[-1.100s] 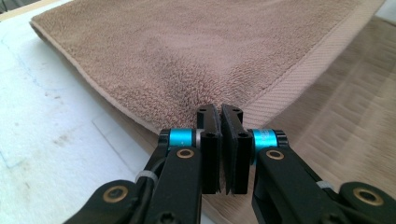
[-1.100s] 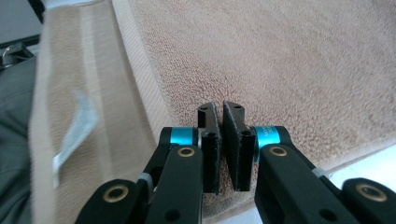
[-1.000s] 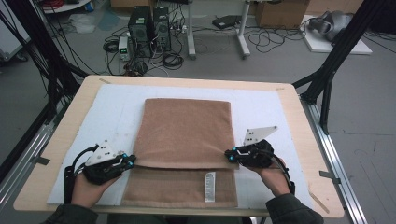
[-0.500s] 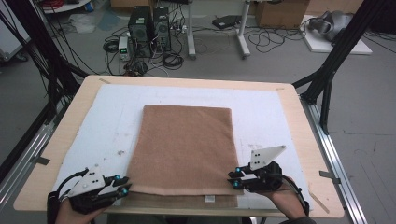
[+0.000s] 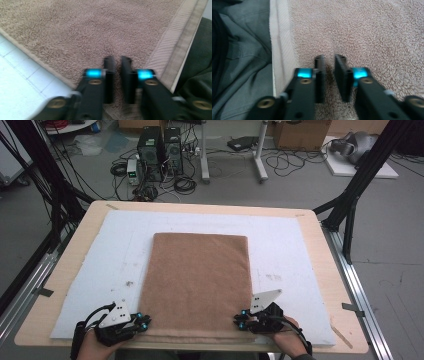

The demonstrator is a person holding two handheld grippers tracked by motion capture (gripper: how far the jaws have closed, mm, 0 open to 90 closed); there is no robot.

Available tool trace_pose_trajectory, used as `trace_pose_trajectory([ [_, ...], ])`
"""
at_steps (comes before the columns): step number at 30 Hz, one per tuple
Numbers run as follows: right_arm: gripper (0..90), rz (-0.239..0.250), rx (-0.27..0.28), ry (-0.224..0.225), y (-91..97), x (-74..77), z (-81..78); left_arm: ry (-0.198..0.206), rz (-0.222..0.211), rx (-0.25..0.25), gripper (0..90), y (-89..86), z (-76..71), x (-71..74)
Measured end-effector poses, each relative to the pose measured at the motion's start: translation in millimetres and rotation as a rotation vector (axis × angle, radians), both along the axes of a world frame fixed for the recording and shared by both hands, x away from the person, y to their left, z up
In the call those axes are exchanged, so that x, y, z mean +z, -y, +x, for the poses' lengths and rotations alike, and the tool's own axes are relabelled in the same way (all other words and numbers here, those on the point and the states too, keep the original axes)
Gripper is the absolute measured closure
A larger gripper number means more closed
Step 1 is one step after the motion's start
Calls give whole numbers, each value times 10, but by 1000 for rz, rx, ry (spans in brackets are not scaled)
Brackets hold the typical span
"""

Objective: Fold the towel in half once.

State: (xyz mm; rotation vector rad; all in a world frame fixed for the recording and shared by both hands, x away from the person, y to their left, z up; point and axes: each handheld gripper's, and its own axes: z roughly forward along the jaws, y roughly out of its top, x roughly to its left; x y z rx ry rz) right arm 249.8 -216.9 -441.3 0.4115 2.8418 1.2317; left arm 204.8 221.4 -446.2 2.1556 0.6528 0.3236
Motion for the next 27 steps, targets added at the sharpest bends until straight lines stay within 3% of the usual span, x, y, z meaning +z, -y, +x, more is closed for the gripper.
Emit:
trace_pose_trajectory([
  [3, 870, -10, 0, 0, -3, 32, 0, 19, 12, 1, 879, 3, -32, 61],
  [7, 871, 33, 7, 19, 42, 178, -61, 27, -18, -5, 879, -44, -117, 191],
  [11, 865, 33, 19, -4, 69, 171, -101, 9, 4, -16, 877, -31, -141, 140],
  [14, 752, 53, 3, -38, 74, 128, -66, 6, -23, -1, 813, -42, -95, 131],
  [17, 627, 92, -42, -33, 88, 167, 15, 10, -36, 24, 682, -66, -3, 184],
  [22, 504, 85, -120, -2, 92, 231, 241, 17, -77, 72, 603, -105, 194, 262],
  [27, 422, 84, -189, 30, 94, 273, 499, 27, -91, 98, 526, -113, 400, 342],
])
